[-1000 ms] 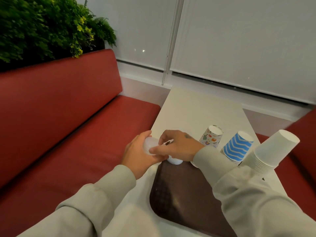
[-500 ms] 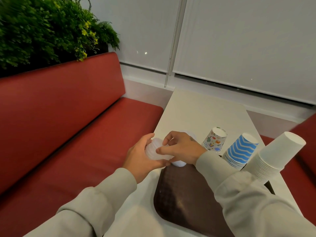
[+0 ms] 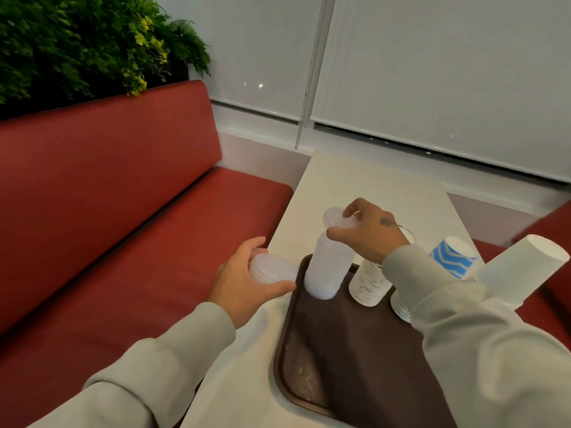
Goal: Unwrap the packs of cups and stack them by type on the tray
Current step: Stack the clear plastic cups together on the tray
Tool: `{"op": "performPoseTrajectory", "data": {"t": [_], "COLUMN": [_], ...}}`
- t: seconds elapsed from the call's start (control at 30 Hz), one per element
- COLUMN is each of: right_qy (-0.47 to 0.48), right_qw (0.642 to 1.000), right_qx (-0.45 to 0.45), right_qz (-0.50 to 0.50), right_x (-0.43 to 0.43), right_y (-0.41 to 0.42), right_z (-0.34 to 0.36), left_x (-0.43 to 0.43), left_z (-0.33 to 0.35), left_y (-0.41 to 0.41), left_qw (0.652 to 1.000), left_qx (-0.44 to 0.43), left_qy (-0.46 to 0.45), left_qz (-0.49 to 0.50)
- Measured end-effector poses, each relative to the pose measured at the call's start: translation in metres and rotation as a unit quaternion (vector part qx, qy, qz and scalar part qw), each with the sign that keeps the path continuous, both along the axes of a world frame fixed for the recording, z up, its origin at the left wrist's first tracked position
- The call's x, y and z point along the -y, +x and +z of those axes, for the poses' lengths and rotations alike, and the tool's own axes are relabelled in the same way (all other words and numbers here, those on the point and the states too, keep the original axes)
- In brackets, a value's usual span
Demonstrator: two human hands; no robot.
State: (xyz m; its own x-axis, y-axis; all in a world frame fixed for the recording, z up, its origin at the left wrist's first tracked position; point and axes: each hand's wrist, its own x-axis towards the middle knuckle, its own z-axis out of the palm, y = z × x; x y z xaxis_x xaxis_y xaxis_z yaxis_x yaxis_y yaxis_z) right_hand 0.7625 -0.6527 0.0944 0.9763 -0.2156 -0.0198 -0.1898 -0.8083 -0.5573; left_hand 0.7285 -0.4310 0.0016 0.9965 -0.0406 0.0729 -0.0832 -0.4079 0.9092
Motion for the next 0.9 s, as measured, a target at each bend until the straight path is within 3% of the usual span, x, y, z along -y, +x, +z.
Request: {"op": "performPoseTrajectory", "data": {"t": [0.17,0.5,0.73,0.8,0.9], "right_qy": [-0.08,-0.078,-0.052,-0.014,-0.007], "right_qw": [0.995,0.995,0.989,0.989,0.985], "right_qx": [-0.056,-0.066,0.126,0.092,-0.038], "right_qz": [0.006,0.012,0.059,0.112,0.168], "right_x": [-0.002,-0.007,-0.017,-0.026,-0.041], "right_y": [0.001,-0.001,-0.011,-0.016,-0.025], "right_z": [-0.016,-0.025,-0.021,-0.014,-0.011], "left_x": [-0.002,0.001,0.008,0.009,0.013], "left_z": [-0.008,-0.011,0.003,0.008,0.019], "left_y": [0.004,0.006,0.0,-0.004,-0.01], "left_qw": [1.0,1.0,1.0,1.0,1.0], "left_qx": [-0.007,-0.013,0.005,0.009,0.006], "left_qy": [0.001,0.016,0.015,0.014,0.001], "left_qz": [0.006,0.005,-0.002,-0.009,-0.022]}}
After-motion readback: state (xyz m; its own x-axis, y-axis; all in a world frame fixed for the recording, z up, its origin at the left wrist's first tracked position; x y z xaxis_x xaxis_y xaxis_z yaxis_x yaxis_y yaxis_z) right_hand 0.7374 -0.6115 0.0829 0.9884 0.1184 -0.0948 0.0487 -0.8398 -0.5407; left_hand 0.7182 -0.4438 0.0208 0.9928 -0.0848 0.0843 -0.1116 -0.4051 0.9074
